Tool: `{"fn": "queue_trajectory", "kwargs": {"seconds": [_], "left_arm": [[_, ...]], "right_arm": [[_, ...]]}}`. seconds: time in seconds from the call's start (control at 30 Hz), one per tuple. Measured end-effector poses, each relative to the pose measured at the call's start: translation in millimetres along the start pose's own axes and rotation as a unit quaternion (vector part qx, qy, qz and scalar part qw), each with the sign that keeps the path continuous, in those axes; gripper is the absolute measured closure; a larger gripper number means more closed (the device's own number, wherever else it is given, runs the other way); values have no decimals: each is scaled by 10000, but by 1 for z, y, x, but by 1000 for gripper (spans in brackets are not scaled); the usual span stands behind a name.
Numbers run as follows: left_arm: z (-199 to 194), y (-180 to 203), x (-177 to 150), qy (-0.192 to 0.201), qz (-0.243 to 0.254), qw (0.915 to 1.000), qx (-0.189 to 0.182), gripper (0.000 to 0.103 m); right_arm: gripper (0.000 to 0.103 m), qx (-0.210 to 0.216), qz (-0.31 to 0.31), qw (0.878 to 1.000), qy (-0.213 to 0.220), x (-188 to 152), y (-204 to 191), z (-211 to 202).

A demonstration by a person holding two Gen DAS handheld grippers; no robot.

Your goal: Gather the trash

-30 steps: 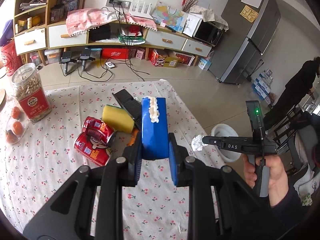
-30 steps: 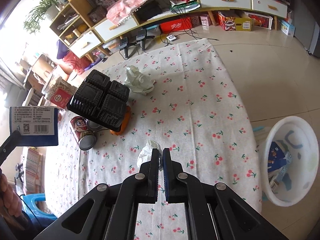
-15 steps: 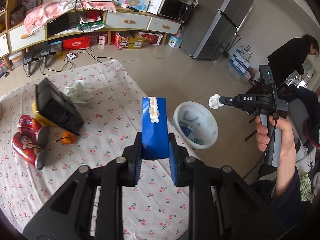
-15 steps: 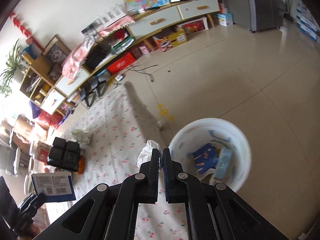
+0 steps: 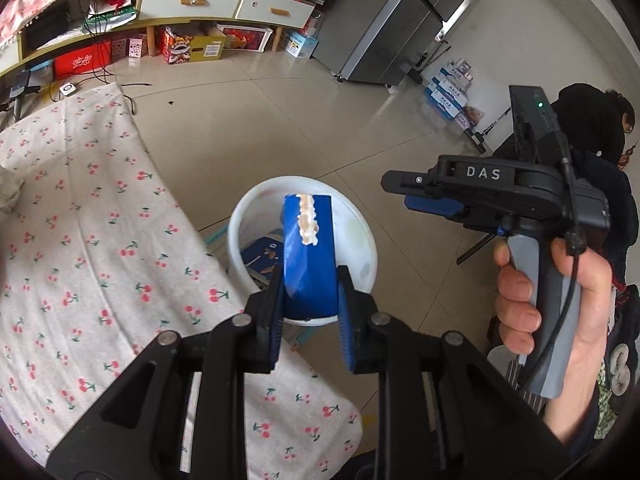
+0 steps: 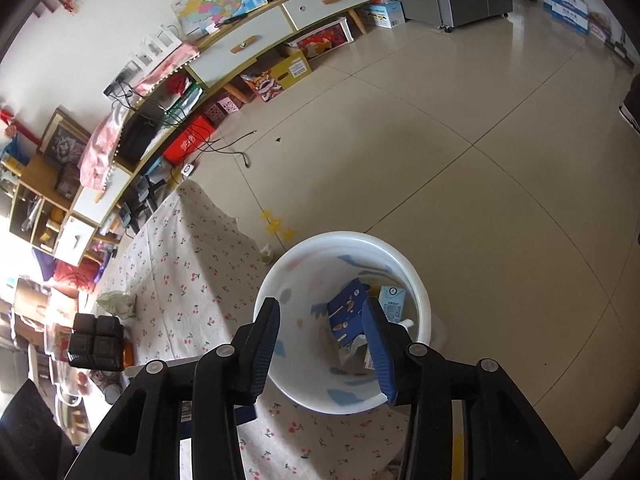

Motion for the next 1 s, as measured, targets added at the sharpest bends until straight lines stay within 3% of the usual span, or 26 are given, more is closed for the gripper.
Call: {"fn": "queue_trajectory", "kwargs": {"seconds": [0.2,0.23,0.27,0.33,0.4,0.77,1.0], "left_arm": [[32,15,9,-107,-159,9998,-78,77],[37,15,12,-130,-178,9998,-28,69],[40,14,13,-169,-203,9996,58,52],[38,11,13,-79,-286,9994,164,43],[33,7,8,-101,-300,9995,46,43],[-28,-40,-21,-95,-392,9964,743,43],[-95,-83,-29,73,-537,9906,1252,43]], "right_arm": [[57,-1,297,9995,121,6,18,-8],[57,12,350,9993,146,7,20,-9],[57,10,391,9991,160,8,22,-9],[57,9,432,9990,144,8,24,-8],[57,33,428,9990,117,7,23,-8],[56,66,165,9998,7,2,-6,2],[53,456,-44,9985,-312,-11,-44,17]]}}
Point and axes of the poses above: each gripper's, at about its wrist camera, not at the fingertips, and z roughly the way its jaws point, y to its right, x to its top, the point moved 3 cm from there along z, roughly the way its jaws point, and after that the axes turned 4 degrees about z, right-handed, at the moved point
